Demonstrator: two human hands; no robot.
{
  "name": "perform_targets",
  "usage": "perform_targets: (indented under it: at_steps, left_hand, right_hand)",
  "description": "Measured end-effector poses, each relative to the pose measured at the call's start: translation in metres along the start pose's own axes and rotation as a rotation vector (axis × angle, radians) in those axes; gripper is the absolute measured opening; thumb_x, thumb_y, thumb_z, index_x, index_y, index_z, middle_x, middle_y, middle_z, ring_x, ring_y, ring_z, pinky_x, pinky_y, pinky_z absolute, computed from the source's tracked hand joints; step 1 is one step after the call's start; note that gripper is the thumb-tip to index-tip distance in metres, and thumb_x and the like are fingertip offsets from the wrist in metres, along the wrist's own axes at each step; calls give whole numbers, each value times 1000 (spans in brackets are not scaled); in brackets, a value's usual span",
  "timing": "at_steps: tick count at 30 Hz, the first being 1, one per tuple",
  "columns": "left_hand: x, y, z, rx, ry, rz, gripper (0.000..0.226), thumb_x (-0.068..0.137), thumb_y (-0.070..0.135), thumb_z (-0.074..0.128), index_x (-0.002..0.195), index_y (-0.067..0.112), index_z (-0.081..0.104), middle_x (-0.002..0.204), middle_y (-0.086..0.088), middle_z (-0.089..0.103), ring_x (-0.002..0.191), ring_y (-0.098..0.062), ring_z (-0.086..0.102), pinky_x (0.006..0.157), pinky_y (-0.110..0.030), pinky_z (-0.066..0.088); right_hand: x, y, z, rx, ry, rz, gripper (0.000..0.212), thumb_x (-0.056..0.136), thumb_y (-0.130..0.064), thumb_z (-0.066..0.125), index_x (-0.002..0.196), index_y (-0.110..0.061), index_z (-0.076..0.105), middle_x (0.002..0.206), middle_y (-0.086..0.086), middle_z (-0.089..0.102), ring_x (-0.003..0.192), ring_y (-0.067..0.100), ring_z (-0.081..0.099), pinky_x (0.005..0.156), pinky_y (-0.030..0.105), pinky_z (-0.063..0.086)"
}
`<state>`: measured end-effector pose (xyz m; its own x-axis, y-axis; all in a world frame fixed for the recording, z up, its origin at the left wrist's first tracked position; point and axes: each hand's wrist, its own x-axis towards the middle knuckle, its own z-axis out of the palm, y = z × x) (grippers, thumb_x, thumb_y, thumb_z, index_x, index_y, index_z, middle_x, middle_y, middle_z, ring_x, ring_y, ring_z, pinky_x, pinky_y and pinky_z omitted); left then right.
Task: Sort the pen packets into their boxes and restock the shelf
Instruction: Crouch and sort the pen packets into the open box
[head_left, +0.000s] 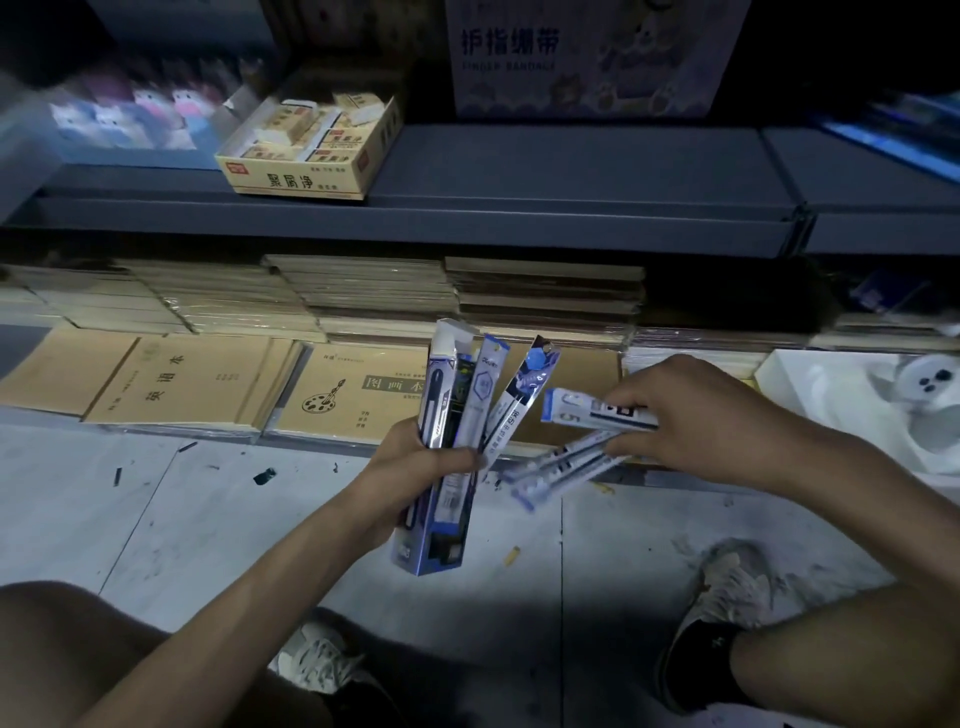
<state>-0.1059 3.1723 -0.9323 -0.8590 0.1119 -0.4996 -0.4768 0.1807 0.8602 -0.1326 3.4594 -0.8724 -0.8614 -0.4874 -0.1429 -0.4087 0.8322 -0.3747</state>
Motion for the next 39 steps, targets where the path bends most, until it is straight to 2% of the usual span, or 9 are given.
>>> perform_targets:
  at_steps: [3, 5, 12, 17, 23, 27, 31, 36, 39]
  left_hand:
    - [-2, 1, 3, -37, -19, -30, 30, 85, 3, 77, 112, 15, 72, 93, -6, 80, 88, -26, 76, 74, -34, 57]
    - [-4, 1, 7, -129, -37, -71, 27, 86, 2, 74, 110, 14, 69, 86, -4, 80, 81, -22, 76, 69, -33, 56]
    - [-7, -5, 14, -438, -287, -222, 48, 68, 14, 73, 115, 8, 73, 102, -13, 78, 78, -24, 76, 67, -33, 61]
    - [-4, -5, 10, -426, -323, -242, 39, 75, 19, 65, 110, 9, 80, 120, -18, 72, 94, -29, 72, 84, -38, 57]
    - [-7, 6, 12, -450, -374, -214, 34, 76, 19, 67, 106, 13, 82, 112, -14, 76, 89, -25, 74, 82, -37, 60]
    - [-9, 7, 15, -440, -356, -201, 43, 79, 26, 77, 120, 13, 77, 122, -16, 74, 97, -25, 75, 83, -39, 61]
    - [-8, 6, 16, -370, -315, -191, 58, 81, 30, 81, 134, 13, 66, 128, -17, 71, 107, -28, 72, 94, -45, 57]
    - [-11, 8, 20, -359, -313, -188, 42, 78, 29, 81, 117, 14, 78, 121, -15, 74, 102, -27, 72, 97, -42, 56]
    - [-10, 8, 22, -384, -381, -177, 54, 74, 22, 84, 125, 9, 73, 125, -19, 71, 104, -30, 71, 93, -39, 55]
  right_hand:
    - [-2, -7, -19, 59, -113, -76, 36, 83, -48, 79, 92, -14, 74, 84, 11, 68, 76, 21, 64, 70, 37, 52]
    - [1, -14, -31, 198, -162, -63, 27, 82, -40, 84, 86, -14, 77, 77, 9, 70, 68, 21, 63, 61, 31, 46]
    - [31, -31, -19, 67, 7, 4, 22, 76, -37, 89, 87, -22, 78, 74, 1, 67, 74, 21, 59, 68, 35, 47]
    - [39, -38, -21, 60, -34, 85, 18, 74, -30, 90, 78, -23, 74, 63, -1, 58, 52, 6, 56, 54, 29, 40]
    - [52, -40, -15, 35, -122, 130, 28, 71, -28, 91, 94, -15, 81, 78, 6, 73, 73, 21, 65, 61, 31, 47]
    - [57, -41, -14, 141, -222, 233, 19, 71, -17, 91, 85, -11, 78, 55, -4, 67, 41, 1, 54, 43, 17, 40]
    - [59, -42, -13, 245, -299, 343, 21, 73, -6, 89, 82, -1, 72, 66, 10, 72, 55, 20, 64, 58, 24, 48]
    - [63, -48, -10, 347, -323, 455, 13, 73, -2, 86, 79, 2, 75, 53, 5, 68, 47, 16, 61, 46, 17, 47]
    - [61, -53, -9, 377, -290, 467, 11, 73, 1, 83, 75, -1, 73, 57, 7, 71, 50, 17, 67, 48, 17, 50]
